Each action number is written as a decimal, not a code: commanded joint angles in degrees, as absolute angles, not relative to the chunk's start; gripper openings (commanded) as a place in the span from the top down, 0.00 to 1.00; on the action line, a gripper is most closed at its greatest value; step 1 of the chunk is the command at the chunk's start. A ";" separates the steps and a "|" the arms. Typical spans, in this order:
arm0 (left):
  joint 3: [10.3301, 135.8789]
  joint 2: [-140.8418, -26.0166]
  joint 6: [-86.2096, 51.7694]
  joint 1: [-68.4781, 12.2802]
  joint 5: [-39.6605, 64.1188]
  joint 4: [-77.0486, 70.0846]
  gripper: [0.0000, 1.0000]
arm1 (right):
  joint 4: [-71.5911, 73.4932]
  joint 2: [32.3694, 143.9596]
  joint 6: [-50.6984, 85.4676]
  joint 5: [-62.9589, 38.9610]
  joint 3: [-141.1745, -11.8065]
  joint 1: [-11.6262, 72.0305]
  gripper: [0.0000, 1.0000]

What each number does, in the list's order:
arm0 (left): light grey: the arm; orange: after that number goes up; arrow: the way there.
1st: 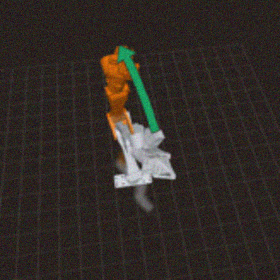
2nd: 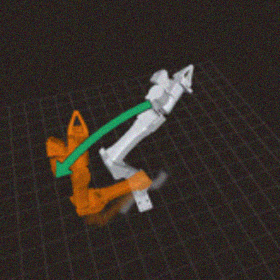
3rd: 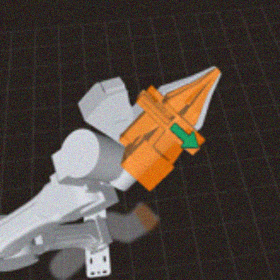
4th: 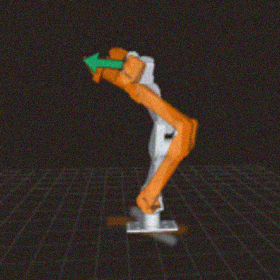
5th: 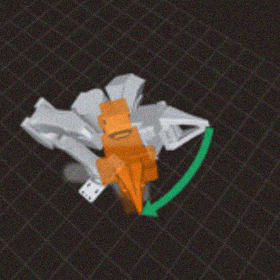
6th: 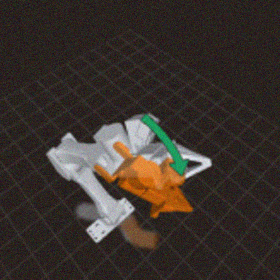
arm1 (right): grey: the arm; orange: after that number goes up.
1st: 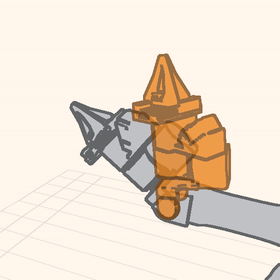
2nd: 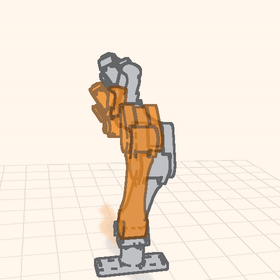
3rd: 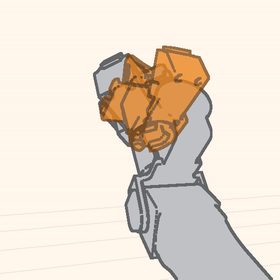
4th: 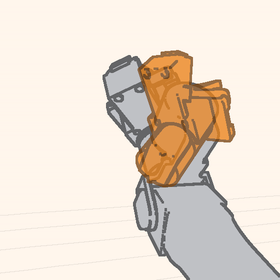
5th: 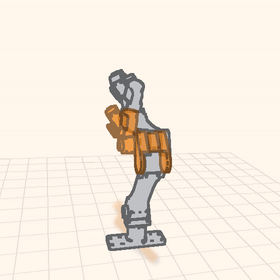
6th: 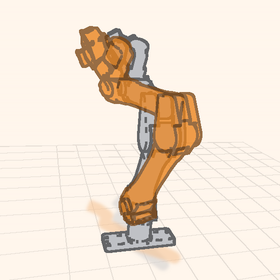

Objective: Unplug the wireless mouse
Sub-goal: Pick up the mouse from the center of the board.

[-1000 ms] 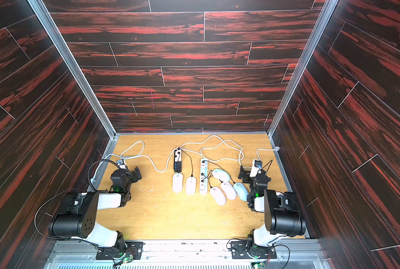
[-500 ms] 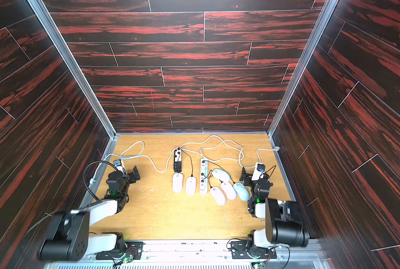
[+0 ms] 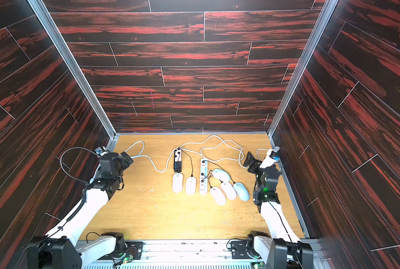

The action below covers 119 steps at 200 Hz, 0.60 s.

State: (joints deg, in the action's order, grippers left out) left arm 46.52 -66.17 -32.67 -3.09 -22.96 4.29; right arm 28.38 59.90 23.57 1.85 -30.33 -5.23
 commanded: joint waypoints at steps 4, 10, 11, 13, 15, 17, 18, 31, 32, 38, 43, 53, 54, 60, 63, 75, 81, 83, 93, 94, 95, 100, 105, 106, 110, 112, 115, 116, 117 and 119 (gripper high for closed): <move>50.21 -69.33 -37.13 -5.46 -17.89 16.40 0.00 | 16.00 59.66 27.35 -6.39 -32.79 -5.21 0.01; 50.80 -69.87 -36.85 -6.79 -17.91 17.19 0.00 | 14.30 60.08 27.31 -8.27 -33.92 -5.01 0.01; 50.93 -69.92 -36.84 -7.09 -17.92 17.34 0.00 | 13.70 60.19 27.32 -8.44 -34.23 -4.96 0.02; 51.12 -70.02 -36.72 -7.57 -18.04 17.56 0.00 | 12.74 60.35 27.33 -9.01 -34.90 -4.91 0.01; 51.32 -70.06 -36.56 -8.13 -18.09 17.79 0.00 | 11.64 60.62 27.33 -9.39 -35.44 -4.74 0.02; 51.44 -70.16 -36.34 -8.60 -18.15 18.01 0.00 | 10.65 60.86 27.29 -9.86 -36.06 -4.64 0.02; 51.51 -70.19 -36.28 -8.87 -18.13 18.14 0.00 | 10.20 61.01 27.31 -10.12 -36.31 -4.56 0.01; 51.58 -69.98 -35.58 -12.04 -18.19 19.13 0.00 | 5.32 62.78 27.09 -11.41 -38.77 -3.12 0.02; 51.54 -69.93 -35.50 -12.17 -18.15 19.19 0.00 | 4.86 62.85 27.03 -11.33 -38.90 -2.97 0.02; 51.11 -69.52 -35.56 -13.59 -17.92 19.22 0.00 | 2.51 63.29 27.03 -10.43 -39.55 -2.05 0.01; 50.58 -69.15 -35.66 -14.49 -17.36 18.99 0.00 | 1.00 63.51 27.11 -10.87 -39.88 -1.37 0.01; 49.45 -68.42 -36.38 -16.65 -16.40 18.55 0.00 | -0.78 63.53 26.88 -12.28 -39.86 0.14 0.01; 49.34 -68.36 -36.47 -16.85 -16.29 18.59 0.00 | -0.96 63.49 26.84 -12.25 -39.84 0.34 0.01; 48.76 -68.01 -36.94 -17.98 -15.66 18.50 0.00 | -1.94 63.15 26.83 -12.03 -39.69 1.86 0.02; 48.53 -67.78 -36.99 -18.66 -15.42 18.47 0.00 | -2.48 63.04 26.73 -12.02 -39.58 2.67 0.01; 47.91 -67.44 -37.23 -21.33 -15.70 19.11 0.00 | -4.92 62.22 26.55 -10.64 -39.45 6.12 0.01; 47.62 -67.26 -37.39 -22.48 -15.61 19.32 0.00 | -6.07 61.89 26.86 -9.18 -39.40 8.06 0.01; 47.46 -67.24 -37.47 -22.74 -15.48 19.27 0.00 | -6.44 61.77 26.91 -8.67 -39.38 8.85 0.01; 46.54 -67.00 -37.95 -23.98 -14.47 18.81 0.00 | -8.21 61.13 27.37 -5.79 -39.35 12.39 0.02; 46.47 -66.94 -38.05 -24.07 -14.35 18.72 0.00 | -8.41 61.15 27.44 -5.49 -39.32 12.74 0.02; 46.40 -66.91 -38.14 -24.17 -14.21 18.63 0.00 | -8.56 61.12 27.48 -5.25 -39.35 13.18 0.02; 45.80 -66.76 -38.46 -24.53 -13.47 17.90 0.00 | -9.39 61.01 27.66 -4.07 -39.28 15.11 0.01; 45.08 -66.56 -38.66 -24.69 -12.48 17.00 0.00 | -10.01 60.83 27.77 -3.01 -39.16 17.09 0.02; 44.91 -66.55 -38.71 -24.74 -12.30 16.80 0.00 | -10.06 60.78 27.82 -2.74 -39.13 17.47 0.02; 44.35 -66.39 -38.83 -24.94 -11.89 15.78 0.00 | -10.33 60.69 27.86 -1.75 -39.04 19.11 0.01; 44.11 -66.30 -38.95 -24.96 -11.69 15.55 0.00 | -10.54 60.59 27.90 -1.23 -38.96 19.83 0.02; 43.86 -66.20 -39.21 -25.03 -11.47 15.14 0.00 | -10.73 60.51 28.01 -0.36 -38.87 21.00 0.02; 43.77 -66.19 -39.34 -25.04 -11.36 15.00 0.00 | -10.82 60.53 28.07 -0.09 -38.82 21.53 0.02; 43.64 -66.14 -39.49 -25.00 -11.26 14.92 0.00 | -10.90 60.50 28.10 0.13 -38.83 21.93 0.02; 43.47 -66.11 -39.58 -25.04 -11.19 14.70 0.00 | -11.14 60.52 28.23 0.82 -38.89 22.60 0.02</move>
